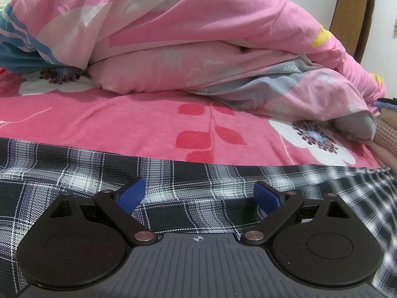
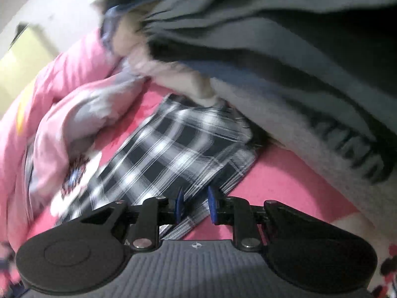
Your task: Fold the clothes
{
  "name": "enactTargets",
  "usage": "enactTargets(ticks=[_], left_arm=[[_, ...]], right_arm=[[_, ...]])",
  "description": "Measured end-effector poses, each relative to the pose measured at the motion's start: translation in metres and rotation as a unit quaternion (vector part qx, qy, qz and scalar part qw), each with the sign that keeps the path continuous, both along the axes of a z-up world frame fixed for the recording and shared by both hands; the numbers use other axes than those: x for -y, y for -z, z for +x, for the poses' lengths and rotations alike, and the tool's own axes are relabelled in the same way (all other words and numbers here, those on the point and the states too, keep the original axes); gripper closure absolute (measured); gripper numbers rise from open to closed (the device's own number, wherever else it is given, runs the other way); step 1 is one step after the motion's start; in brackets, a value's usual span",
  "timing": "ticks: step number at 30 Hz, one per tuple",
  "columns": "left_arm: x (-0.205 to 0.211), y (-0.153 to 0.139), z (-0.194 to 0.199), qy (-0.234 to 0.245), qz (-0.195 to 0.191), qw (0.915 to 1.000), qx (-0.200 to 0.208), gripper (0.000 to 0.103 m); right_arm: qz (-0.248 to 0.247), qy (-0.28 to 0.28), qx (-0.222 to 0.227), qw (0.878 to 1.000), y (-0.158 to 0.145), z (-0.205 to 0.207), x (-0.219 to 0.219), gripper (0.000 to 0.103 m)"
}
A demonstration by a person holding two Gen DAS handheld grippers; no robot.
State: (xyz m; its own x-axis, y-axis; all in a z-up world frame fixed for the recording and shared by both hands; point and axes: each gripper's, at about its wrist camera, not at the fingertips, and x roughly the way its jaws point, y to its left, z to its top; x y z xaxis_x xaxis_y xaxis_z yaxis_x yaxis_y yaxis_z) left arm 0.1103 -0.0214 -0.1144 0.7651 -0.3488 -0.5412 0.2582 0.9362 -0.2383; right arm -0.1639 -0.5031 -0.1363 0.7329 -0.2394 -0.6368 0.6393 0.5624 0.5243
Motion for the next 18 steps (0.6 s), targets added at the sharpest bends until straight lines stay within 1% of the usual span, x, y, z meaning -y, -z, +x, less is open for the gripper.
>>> enactTargets(ticks=[3,6,10,13,16,17,18], left_arm=[[0.000,0.000,0.000,0.000,-0.001,1.0000,0.000,0.008],[0.000,0.000,0.000,0.000,-0.001,1.0000,0.000,0.007],[-0.001,0.000,-0.001,0.001,-0.002,1.0000,0.000,0.007],[-0.001,0.000,0.000,0.001,-0.002,1.0000,-0.001,0.007],[-0.001,0.000,0.000,0.000,-0.002,1.0000,-0.001,0.007],[-0.001,0.000,0.000,0.000,-0.002,1.0000,-0.001,0.007],[-0.001,0.000,0.000,0.000,-0.002,1.0000,-0.001,0.007]], right_arm=[[0.030,0.043,0.015,0.998,0.003,-0.008,0.007,0.081],[0.047,0.059,0.025,0.997,0.007,-0.015,0.011,0.081],[0.055,0.070,0.026,0.996,0.010,-0.011,0.016,0.081],[0.042,0.073,0.023,0.996,0.010,-0.005,0.017,0.081],[0.016,0.070,0.016,0.997,0.008,-0.001,0.015,0.090],[0.004,0.066,0.012,0.998,0.007,0.001,0.014,0.095],[-0.007,0.062,0.010,0.998,0.006,0.001,0.012,0.103]])
